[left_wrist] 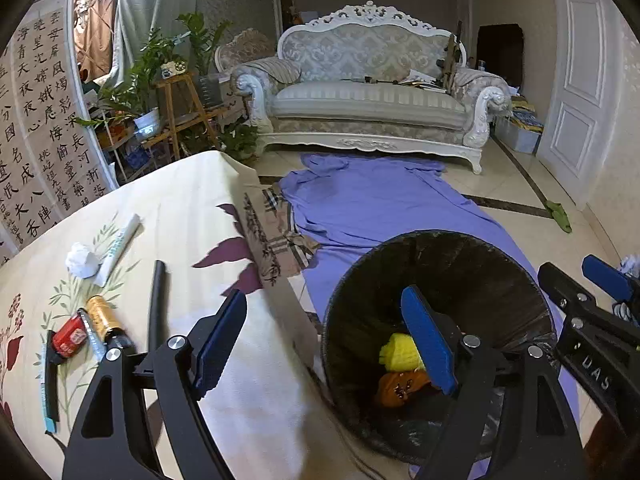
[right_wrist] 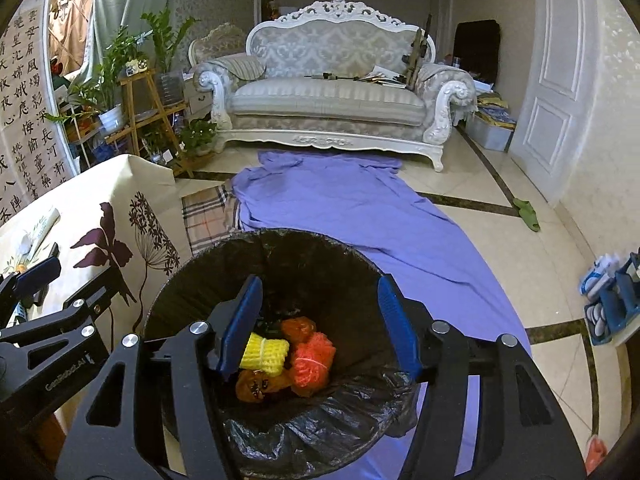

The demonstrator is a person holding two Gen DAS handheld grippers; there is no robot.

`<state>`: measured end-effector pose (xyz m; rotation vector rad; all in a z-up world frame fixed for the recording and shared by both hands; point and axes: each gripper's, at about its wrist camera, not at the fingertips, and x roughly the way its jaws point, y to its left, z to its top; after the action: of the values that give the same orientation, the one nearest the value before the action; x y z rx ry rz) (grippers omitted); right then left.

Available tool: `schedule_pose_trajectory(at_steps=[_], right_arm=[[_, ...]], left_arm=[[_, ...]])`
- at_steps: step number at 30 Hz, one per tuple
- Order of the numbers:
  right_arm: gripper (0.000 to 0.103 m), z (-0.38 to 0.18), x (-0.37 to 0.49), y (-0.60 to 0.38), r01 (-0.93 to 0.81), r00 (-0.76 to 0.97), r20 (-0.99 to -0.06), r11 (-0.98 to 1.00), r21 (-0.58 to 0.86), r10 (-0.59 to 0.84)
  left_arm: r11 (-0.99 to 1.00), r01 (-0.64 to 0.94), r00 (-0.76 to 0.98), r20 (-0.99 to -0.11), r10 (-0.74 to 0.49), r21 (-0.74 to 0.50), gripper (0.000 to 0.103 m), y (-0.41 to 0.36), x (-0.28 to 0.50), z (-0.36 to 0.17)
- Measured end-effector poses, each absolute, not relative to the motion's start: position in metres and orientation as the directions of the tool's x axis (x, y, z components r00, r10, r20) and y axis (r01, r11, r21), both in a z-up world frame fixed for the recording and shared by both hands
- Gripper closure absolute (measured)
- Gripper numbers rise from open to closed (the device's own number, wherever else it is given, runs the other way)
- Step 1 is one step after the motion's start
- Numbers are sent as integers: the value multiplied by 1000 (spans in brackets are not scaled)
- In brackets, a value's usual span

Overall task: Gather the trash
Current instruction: 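Carry both mesh nets over the black bin and open both tools, then move both open tools back over the items on the table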

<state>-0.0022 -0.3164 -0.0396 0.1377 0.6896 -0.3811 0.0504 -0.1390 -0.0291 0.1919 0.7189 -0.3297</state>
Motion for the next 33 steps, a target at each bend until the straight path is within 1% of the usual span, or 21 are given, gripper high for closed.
schedule_pose_trajectory(at_steps=[8,15,21,33], right_arm=[[44,-32,-1,-294,335,729,-634,942,1,-258],[44,-22,4,-257,252,758,-623,968,4,-194],[45,-17,11,-217,155,774,-622,988,1,-121],[45,-18,27,-146,-11,766,-642,1000,-11,1]], left_arm=[[953,298,719,-668,-190,50,26,-100,45,-19],[975,215,751,-646,-134,48,26,-55,38,-4],[992,117,758,-649,-60,45,26,-5,37,-2],[989,-140,693,-708,133,50,26,111,31,-29]])
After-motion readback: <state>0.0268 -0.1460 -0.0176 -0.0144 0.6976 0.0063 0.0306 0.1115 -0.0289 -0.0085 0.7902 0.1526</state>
